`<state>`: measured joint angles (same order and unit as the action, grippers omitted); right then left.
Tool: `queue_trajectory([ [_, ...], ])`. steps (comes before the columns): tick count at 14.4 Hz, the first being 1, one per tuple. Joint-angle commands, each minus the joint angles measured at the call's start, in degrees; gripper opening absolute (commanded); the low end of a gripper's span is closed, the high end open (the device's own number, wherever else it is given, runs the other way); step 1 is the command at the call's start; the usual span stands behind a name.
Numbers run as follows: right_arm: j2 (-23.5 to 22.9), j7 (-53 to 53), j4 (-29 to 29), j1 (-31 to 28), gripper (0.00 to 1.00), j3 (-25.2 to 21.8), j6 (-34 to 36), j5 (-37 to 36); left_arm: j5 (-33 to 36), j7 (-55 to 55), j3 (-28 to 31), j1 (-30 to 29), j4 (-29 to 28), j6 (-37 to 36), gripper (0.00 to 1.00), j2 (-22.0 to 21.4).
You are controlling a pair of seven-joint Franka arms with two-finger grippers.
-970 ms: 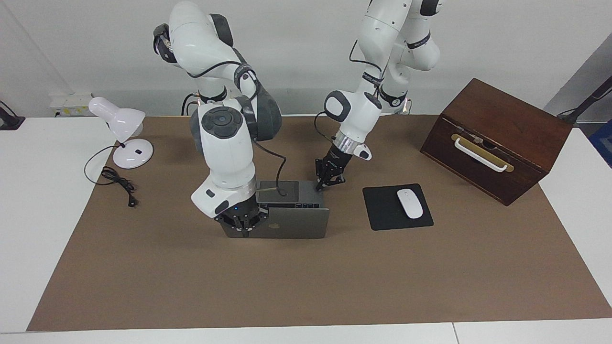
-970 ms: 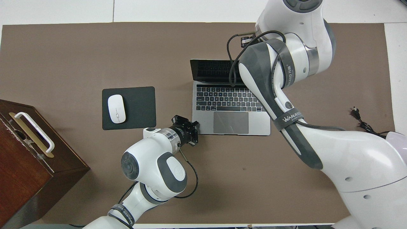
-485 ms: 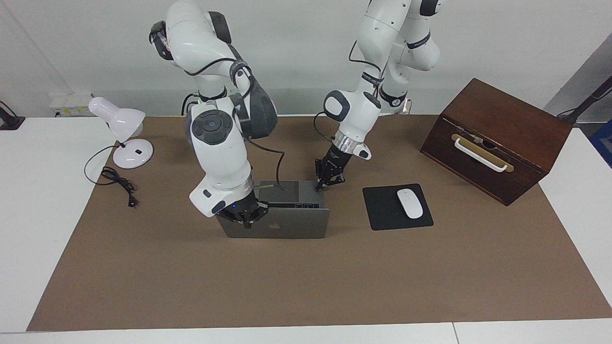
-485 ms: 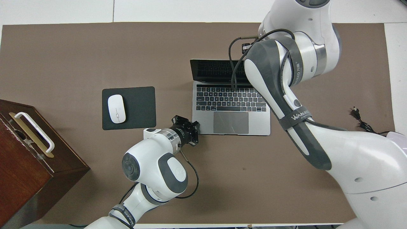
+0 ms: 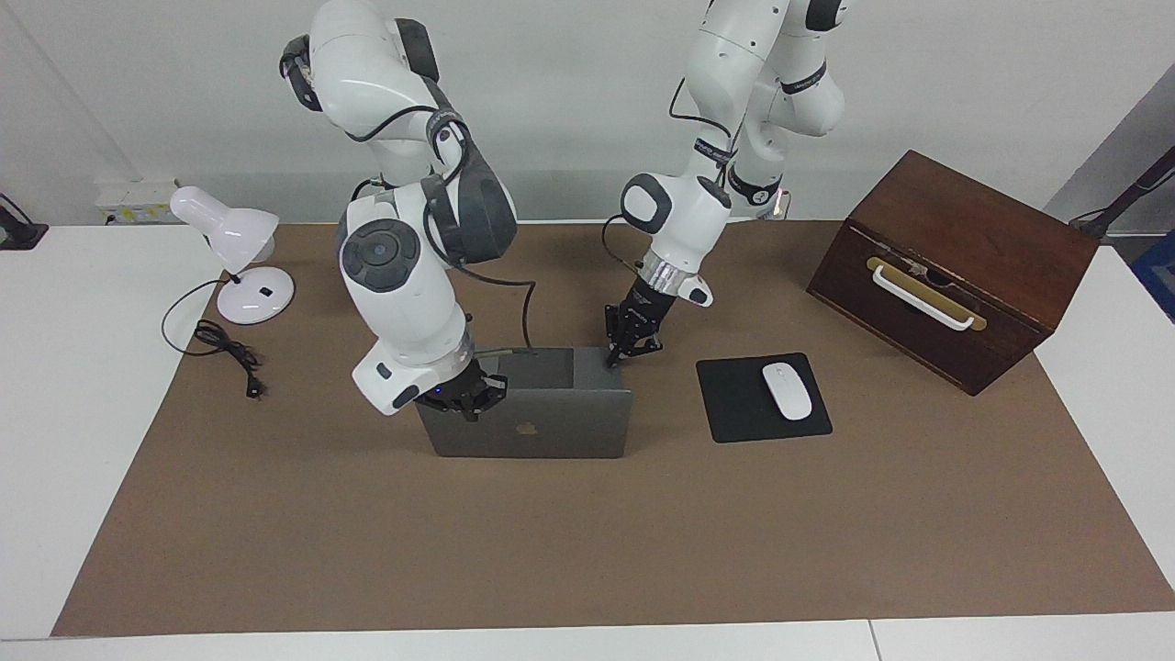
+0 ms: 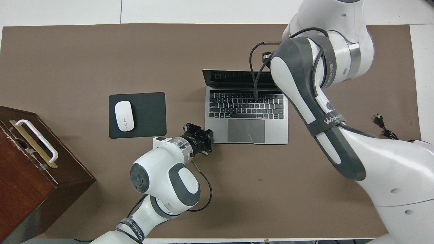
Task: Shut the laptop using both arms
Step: 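Push the laptop screen down toward the keyboard with the right gripper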
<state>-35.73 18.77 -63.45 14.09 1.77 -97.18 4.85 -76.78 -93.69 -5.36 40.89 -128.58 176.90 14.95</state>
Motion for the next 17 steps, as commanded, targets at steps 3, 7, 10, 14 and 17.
queue_trajectory([
  [3, 4.5, 0.1, -8.2, -2.1, 0.0, 0.9, 1.0, 4.6, -1.6, 0.1, 0.4, 1.8, 0.8, 0.2, 0.0, 3.2],
  [7, 5.7, 0.3, -9.9, -2.6, 0.0, 0.8, 4.4, 6.3, -2.1, 0.1, 0.4, 1.8, 0.6, 0.2, 0.0, 3.2],
  [10, 7.0, 0.6, -12.5, -2.6, 0.0, 0.9, 4.2, 6.5, -2.2, 0.1, 0.4, 1.9, 0.3, 0.2, 0.0, 3.2],
  [14, 8.7, 0.7, -16.3, -2.6, 0.0, 0.9, 4.2, 7.8, -2.2, 0.1, 0.4, 2.1, 0.1, 0.2, 0.0, 3.2],
  [17, 9.5, 0.9, -18.0, -2.7, 0.0, 0.8, 3.8, 8.6, -2.2, 0.3, 0.4, 2.3, 0.0, 0.2, 0.0, 3.2],
])
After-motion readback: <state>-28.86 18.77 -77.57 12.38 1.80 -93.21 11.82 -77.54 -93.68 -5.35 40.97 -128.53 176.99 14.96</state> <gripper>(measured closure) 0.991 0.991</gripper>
